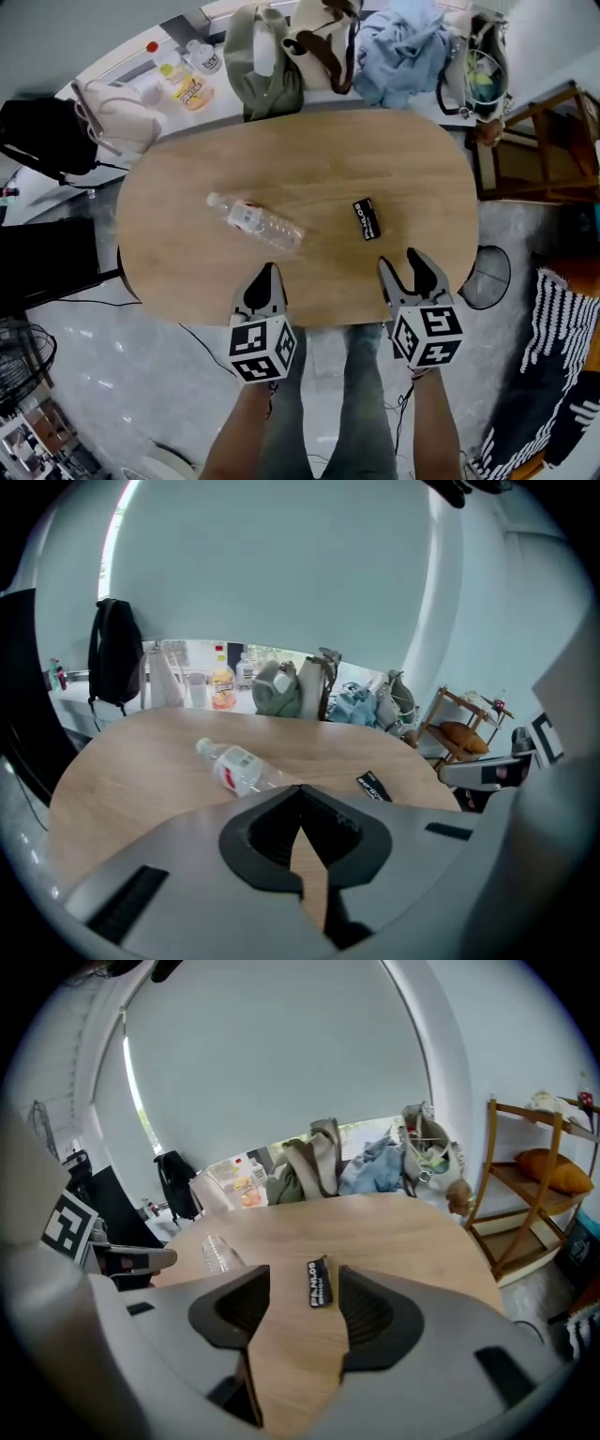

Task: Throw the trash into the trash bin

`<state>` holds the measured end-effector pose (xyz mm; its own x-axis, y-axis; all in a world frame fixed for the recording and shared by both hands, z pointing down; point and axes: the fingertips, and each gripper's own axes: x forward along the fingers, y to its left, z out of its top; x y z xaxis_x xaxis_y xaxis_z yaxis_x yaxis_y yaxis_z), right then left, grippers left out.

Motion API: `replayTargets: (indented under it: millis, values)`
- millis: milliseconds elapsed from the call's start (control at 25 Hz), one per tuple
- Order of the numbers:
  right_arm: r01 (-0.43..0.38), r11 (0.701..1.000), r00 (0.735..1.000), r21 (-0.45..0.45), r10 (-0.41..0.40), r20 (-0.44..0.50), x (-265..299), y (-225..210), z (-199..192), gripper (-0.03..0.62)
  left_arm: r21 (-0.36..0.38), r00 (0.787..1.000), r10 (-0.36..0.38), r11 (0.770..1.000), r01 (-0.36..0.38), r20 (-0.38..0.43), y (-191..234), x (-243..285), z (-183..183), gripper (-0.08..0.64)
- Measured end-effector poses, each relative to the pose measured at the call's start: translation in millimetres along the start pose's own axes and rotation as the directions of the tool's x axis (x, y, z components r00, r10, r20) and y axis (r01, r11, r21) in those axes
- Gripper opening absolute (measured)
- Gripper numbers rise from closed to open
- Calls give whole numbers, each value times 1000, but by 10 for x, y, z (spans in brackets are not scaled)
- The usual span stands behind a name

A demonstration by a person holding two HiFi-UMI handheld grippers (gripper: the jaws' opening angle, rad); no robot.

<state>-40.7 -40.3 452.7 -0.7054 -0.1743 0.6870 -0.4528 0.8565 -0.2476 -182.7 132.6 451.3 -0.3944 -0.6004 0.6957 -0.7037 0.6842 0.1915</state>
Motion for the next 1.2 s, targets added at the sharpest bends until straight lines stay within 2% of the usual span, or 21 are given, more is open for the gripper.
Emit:
replayTargets:
  millis: [240, 560, 920, 1200]
  values:
    - [-99, 989, 995, -108, 97, -27, 413, 753, 210, 235, -97, 996, 84, 992, -82, 23, 739, -169, -19, 11]
    - [-212, 951, 977, -226, 197, -84, 950, 1684, 357, 236, -196, 987, 161, 969, -152, 29, 1579, -312, -46, 11]
    - [-291, 873, 956, -390, 249, -156, 1608, 2421, 447, 244, -268, 972, 230, 940, -211, 44, 2376, -285, -8, 11]
    - [-343, 819, 936, -459, 258, -240, 2060, 2802, 510, 250, -306, 964, 265, 920, -244, 30, 2820, -249, 55, 11]
